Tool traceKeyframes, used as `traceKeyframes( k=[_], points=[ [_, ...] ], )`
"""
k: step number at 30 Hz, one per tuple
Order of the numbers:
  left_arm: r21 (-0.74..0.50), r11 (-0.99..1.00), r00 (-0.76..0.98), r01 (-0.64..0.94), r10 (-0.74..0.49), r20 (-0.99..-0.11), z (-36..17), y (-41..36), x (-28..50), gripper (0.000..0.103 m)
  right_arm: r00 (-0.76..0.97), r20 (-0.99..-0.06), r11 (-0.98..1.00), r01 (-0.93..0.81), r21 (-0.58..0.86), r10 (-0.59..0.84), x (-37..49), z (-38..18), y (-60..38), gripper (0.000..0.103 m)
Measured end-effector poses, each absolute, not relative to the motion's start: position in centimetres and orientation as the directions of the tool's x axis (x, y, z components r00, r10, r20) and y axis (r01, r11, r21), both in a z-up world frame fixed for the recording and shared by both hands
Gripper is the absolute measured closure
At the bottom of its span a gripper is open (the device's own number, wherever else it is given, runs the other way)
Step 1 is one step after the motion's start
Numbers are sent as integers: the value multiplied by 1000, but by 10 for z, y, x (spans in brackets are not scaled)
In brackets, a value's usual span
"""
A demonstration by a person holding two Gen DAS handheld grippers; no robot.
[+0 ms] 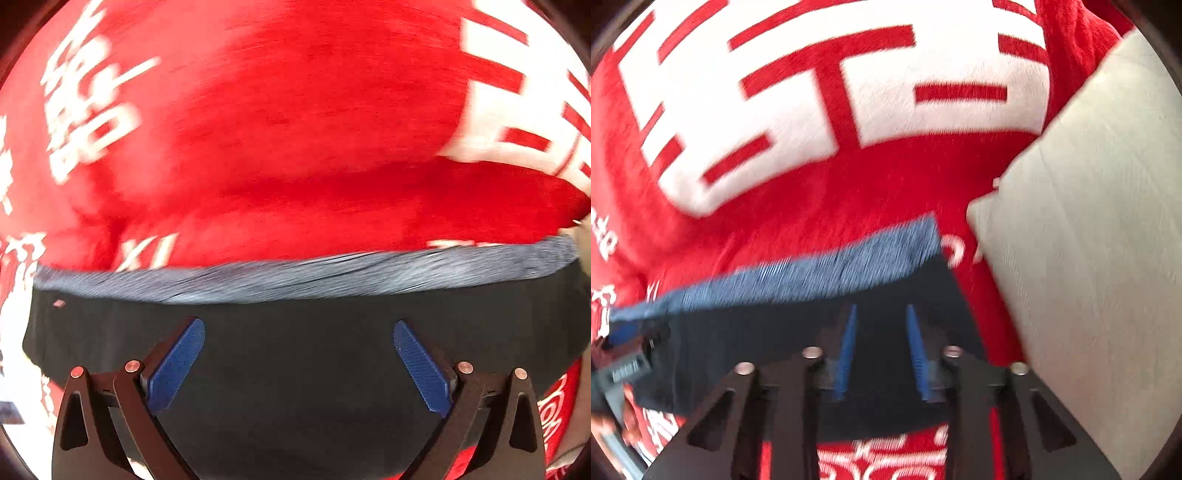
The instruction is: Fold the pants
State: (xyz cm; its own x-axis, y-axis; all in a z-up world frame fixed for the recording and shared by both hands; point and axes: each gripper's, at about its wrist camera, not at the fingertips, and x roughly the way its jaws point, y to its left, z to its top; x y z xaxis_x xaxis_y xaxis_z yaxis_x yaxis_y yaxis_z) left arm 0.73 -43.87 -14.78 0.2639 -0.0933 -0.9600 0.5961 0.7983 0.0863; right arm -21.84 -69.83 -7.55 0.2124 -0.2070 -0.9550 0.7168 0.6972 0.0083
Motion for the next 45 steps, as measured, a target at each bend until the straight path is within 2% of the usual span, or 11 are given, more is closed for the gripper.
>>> traceKeyframes(
  k=[3, 5, 9, 12, 17, 28, 34, 38, 45],
  points=[
    [85, 781, 250, 619, -93, -964, -165, -463, -1, 0, 192, -963, 712, 702, -1, -190, -203, -91, -715, 77],
    [114, 778, 236, 617, -44, -971, -185, -466, -4, 0, 151, -979, 715, 699, 7, -139, -193, -116, -727, 78],
    [22, 837, 174, 547, -89, -981, -195, -446, 1, 0, 147, -967, 773, 631, -69, -206, -170, -124, -725, 76],
    [39, 832, 172, 554, -68, -983, -192, -440, 3, 0, 188, -973, 735, 678, 30, -135, -170, -116, -714, 76],
    [44, 830, 182, 556, -70, -981, -175, -415, 7, 0, 226, -972, 689, 714, 120, -65, -193, -98, -682, 59],
    [83, 852, 275, 517, -74, -959, -151, -308, 49, 0, 214, -975, 713, 675, 189, 56, -189, -98, -561, 58],
    [149, 850, 344, 505, -40, -938, -149, -251, 109, 0, 272, -955, 685, 674, 276, 118, -165, -111, -486, 58],
    [183, 882, 371, 434, 10, -929, -164, -200, 167, 0, 290, -945, 677, 666, 313, 151, -149, -116, -429, 58],
    [290, 906, 380, 308, 162, -910, -207, -134, 249, 0, 310, -921, 681, 624, 384, 235, -120, -132, -367, 58]
  ],
)
